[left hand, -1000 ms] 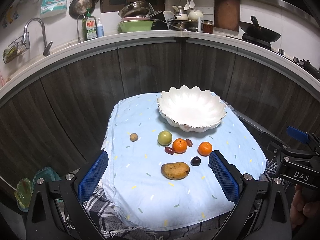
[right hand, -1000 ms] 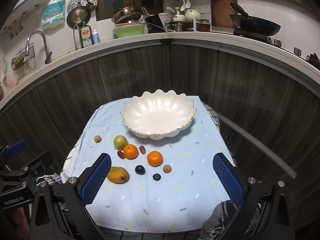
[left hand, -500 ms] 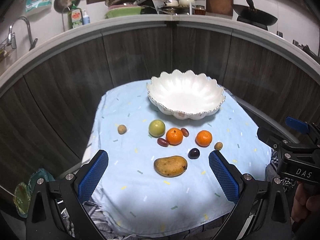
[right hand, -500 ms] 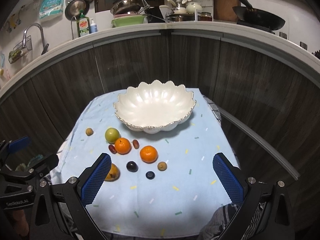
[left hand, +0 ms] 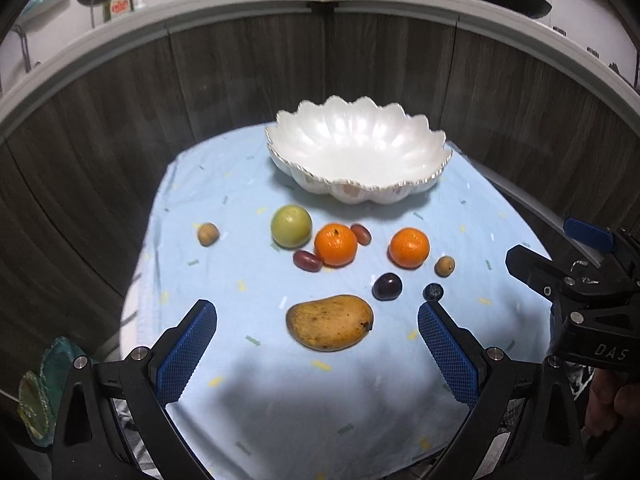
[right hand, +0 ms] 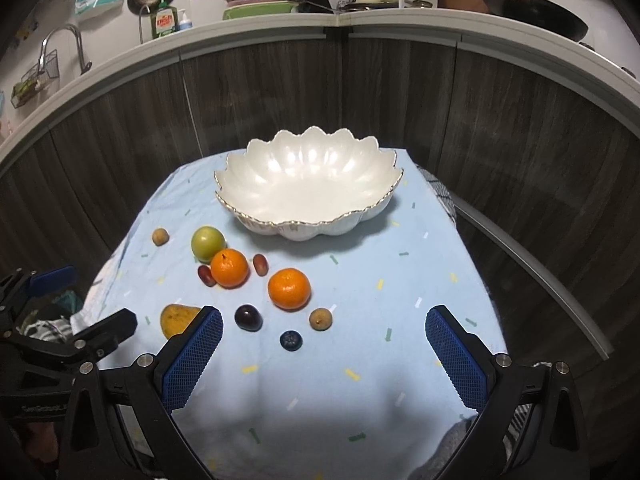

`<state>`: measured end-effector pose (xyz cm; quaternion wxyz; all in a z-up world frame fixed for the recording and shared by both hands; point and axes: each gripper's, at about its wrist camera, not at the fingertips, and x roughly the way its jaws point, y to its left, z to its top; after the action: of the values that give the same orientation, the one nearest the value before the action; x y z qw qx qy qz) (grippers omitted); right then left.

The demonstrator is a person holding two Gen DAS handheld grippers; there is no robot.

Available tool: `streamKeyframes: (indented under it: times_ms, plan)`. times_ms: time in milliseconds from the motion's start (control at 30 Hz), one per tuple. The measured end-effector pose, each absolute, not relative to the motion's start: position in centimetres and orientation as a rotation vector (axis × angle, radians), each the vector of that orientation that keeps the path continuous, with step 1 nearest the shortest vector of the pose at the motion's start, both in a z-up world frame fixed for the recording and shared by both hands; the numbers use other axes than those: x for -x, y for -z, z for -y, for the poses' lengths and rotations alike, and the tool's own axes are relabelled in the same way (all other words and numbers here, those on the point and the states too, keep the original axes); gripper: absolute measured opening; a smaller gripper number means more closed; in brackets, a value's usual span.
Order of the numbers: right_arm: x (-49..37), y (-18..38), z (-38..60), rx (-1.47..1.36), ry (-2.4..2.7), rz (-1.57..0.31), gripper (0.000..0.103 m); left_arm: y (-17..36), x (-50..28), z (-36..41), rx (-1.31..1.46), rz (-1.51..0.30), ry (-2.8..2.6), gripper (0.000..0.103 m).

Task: Organize fruits
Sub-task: 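Lower the left tool to the yellow mango while the right tool approaches the blueberry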

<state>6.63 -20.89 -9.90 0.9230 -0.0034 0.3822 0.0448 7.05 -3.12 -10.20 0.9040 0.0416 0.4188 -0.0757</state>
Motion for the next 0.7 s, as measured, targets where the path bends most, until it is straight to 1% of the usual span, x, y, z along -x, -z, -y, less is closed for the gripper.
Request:
streamKeyframes:
  times_ms: [467, 700]
  plan:
    - [-8.5, 13.6, 20.4, 0.055, -0.108, -0.839, 0.101, 15.3, -9.7, 3.4, -0.107, -0.938, 0.207, 0.102]
    - [-9.5, 15.1, 19.7, 0.072, -0.145, -0.861, 0.092, 16.9, -10.7, 3.3, -0.11, -0.96, 0.219, 0.102]
